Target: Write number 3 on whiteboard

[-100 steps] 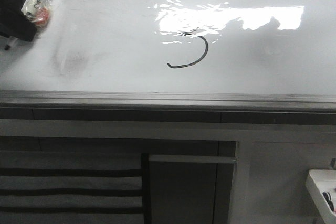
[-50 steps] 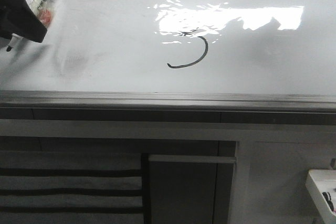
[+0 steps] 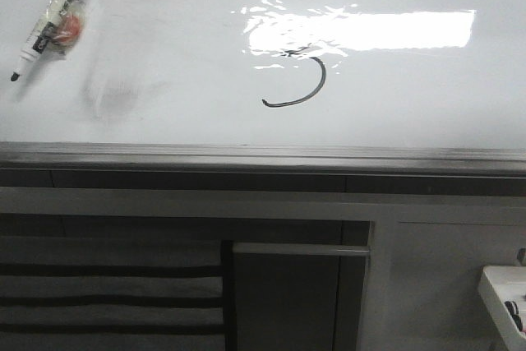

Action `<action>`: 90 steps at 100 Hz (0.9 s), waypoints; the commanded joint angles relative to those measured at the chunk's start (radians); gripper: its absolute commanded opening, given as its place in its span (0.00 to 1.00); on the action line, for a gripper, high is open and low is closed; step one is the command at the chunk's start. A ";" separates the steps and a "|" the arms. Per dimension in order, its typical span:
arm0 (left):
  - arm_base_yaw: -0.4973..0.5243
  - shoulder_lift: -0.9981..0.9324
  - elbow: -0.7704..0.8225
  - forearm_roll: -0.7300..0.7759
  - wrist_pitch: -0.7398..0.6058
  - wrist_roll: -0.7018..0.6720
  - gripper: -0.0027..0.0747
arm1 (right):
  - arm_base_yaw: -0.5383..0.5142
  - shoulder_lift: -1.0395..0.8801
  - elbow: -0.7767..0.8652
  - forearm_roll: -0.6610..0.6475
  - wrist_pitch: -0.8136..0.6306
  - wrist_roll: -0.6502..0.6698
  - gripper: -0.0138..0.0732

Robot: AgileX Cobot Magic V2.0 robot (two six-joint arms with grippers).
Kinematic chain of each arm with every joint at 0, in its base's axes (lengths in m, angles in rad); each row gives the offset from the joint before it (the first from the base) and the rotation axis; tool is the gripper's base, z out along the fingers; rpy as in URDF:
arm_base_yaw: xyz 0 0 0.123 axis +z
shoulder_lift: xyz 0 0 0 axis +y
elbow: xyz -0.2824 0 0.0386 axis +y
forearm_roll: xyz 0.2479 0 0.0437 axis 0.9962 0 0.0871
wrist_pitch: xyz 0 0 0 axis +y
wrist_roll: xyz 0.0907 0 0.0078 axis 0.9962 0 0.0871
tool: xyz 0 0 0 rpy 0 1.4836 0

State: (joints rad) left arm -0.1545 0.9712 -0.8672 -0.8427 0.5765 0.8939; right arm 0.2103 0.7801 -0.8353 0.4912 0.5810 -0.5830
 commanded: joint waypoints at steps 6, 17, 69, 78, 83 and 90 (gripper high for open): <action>-0.002 -0.082 -0.026 -0.030 -0.014 -0.027 0.57 | -0.009 -0.108 0.081 0.024 -0.145 0.003 0.35; -0.002 -0.101 -0.026 -0.038 -0.014 -0.027 0.57 | -0.009 -0.159 0.117 0.024 -0.152 0.003 0.35; -0.002 -0.053 -0.026 -0.044 0.030 -0.031 0.52 | -0.009 -0.166 0.121 0.030 -0.131 0.004 0.07; -0.002 -0.053 -0.026 -0.049 0.049 -0.036 0.49 | -0.009 -0.166 0.121 0.030 -0.127 0.004 0.07; -0.002 -0.053 -0.026 -0.051 0.051 -0.036 0.47 | -0.009 -0.166 0.121 0.030 -0.127 0.004 0.07; -0.002 -0.053 -0.026 -0.055 0.047 -0.036 0.45 | -0.009 -0.166 0.121 0.030 -0.127 0.004 0.07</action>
State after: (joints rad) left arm -0.1545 0.9220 -0.8672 -0.8478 0.6576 0.8689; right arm 0.2103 0.6144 -0.6859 0.4957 0.5111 -0.5808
